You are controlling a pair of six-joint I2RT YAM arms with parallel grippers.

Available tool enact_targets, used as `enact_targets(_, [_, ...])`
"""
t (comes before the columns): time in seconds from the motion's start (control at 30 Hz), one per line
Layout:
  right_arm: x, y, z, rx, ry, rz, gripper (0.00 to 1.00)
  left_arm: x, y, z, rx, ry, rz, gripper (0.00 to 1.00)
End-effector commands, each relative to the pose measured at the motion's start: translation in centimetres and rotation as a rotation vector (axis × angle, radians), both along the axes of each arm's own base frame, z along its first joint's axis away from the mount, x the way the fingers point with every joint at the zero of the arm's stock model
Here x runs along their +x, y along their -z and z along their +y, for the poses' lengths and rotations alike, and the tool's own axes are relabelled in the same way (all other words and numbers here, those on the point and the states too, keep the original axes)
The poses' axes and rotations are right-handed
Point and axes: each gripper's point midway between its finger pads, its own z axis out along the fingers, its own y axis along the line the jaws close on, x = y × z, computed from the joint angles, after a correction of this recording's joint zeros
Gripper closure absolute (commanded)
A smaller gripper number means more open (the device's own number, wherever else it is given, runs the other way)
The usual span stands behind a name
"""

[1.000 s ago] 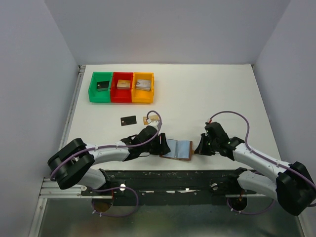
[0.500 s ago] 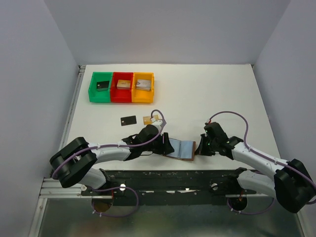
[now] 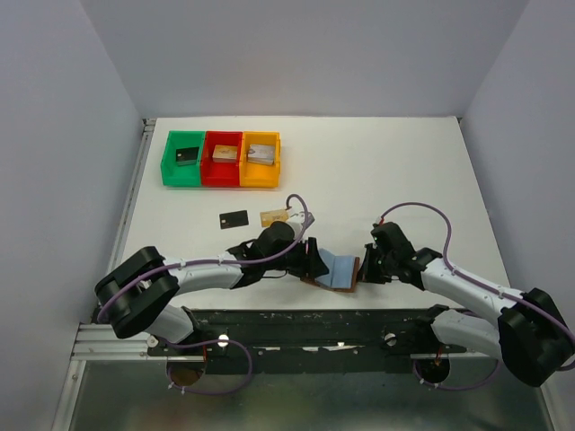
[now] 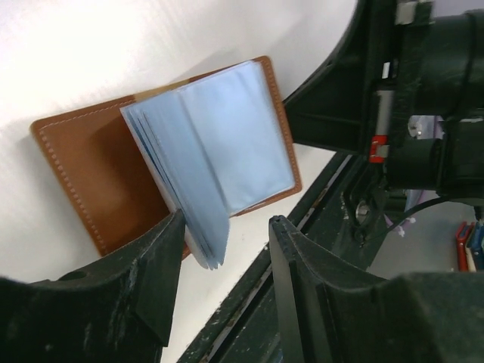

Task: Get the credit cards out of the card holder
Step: Remove the credit card from the card holder.

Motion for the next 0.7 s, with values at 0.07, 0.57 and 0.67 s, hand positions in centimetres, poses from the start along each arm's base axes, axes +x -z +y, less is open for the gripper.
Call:
enact_targets(0.07, [1.0,-0.5,0.2,0.001,0.012,-0.028,1.0,-0.3,-2.4,-2.5,-0.075,0.095,-0.04,0.44])
enact_targets(0.57, [0.7,-0.5,-0.3,-0.012,0.028,-0.024,1.0,-0.6,-1.8,-3.2,-0.043,0.12,-0.028,0.44])
enact_targets(0.67, [0.8,-0.6,-0.5,-0.018,0.031,-0.028,1.0,-0.5,-1.7,-3.3,-0.028,0.122,-0.029,0.44])
